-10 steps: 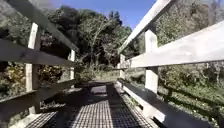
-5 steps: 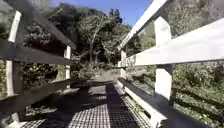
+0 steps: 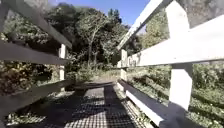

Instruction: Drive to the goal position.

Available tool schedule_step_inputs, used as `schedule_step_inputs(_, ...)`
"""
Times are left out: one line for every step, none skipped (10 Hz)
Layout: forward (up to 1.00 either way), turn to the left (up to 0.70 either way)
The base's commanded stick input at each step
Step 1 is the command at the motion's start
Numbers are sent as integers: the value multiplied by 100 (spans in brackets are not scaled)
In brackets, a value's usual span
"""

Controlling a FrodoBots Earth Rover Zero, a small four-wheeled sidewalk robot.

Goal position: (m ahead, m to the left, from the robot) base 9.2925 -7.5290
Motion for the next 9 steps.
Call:
schedule_step_inputs(50,0)
schedule_step_inputs(50,0)
schedule_step_inputs(50,7)
schedule_step_inputs(50,25)
schedule_step_inputs(50,27)
schedule_step_inputs(50,21)
schedule_step_inputs(50,3)
schedule_step_inputs(50,0)
schedule_step_inputs(50,0)
